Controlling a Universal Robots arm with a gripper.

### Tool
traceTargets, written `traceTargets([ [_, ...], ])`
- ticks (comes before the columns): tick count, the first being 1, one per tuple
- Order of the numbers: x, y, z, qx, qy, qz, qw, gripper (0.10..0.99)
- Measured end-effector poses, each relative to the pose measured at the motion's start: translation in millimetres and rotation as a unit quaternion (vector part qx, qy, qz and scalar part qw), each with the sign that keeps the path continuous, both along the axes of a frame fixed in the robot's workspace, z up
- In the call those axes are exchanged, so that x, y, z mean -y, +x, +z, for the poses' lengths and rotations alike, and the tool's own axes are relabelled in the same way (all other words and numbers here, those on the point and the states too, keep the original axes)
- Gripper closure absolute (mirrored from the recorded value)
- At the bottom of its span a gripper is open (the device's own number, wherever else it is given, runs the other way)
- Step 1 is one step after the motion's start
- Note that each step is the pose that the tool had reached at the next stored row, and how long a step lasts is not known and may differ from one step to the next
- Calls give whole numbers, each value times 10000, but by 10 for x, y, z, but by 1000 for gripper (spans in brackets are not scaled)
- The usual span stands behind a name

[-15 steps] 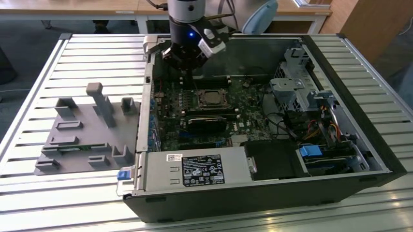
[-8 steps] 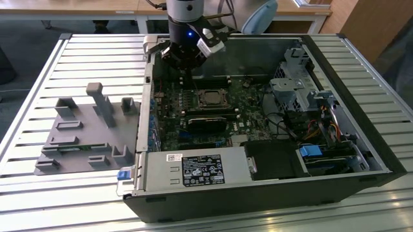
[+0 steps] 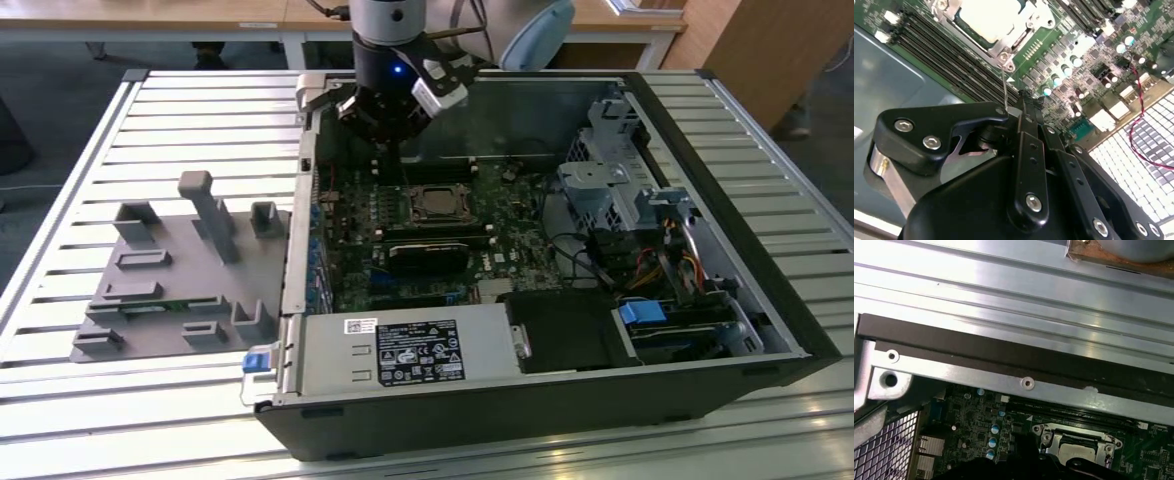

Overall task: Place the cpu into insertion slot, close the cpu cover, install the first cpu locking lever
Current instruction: 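Install the first cpu locking lever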

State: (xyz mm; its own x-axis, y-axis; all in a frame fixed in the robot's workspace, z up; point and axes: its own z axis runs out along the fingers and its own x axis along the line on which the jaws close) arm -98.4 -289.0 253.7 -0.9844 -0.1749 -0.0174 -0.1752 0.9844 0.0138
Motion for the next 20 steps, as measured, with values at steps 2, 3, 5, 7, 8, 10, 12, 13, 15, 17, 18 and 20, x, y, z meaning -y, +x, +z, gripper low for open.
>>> traceTargets([
  [2, -5, 43, -1, 0, 0, -1, 10000, 980],
  [3, -8, 69, -1, 0, 0, -2, 10000, 980],
  [5, -11, 123, -3, 0, 0, -6, 10000, 980],
  [7, -13, 173, -5, 0, 0, -17, 10000, 980],
  [8, -14, 195, -6, 0, 0, -25, 10000, 980],
  [10, -15, 236, -10, 0, 0, -34, 10000, 980],
  [12, -15, 262, -16, 0, 1, -35, 10000, 980],
  [13, -15, 273, -18, 0, 0, -35, 10000, 980],
  [15, -15, 292, -19, 0, 0, -35, 10000, 980],
  [17, -14, 300, -20, 0, 0, -36, 10000, 980],
  [18, -15, 303, -20, -1, -1, -36, 10000, 980],
  [20, -15, 306, -21, 0, 0, -38, 10000, 980],
])
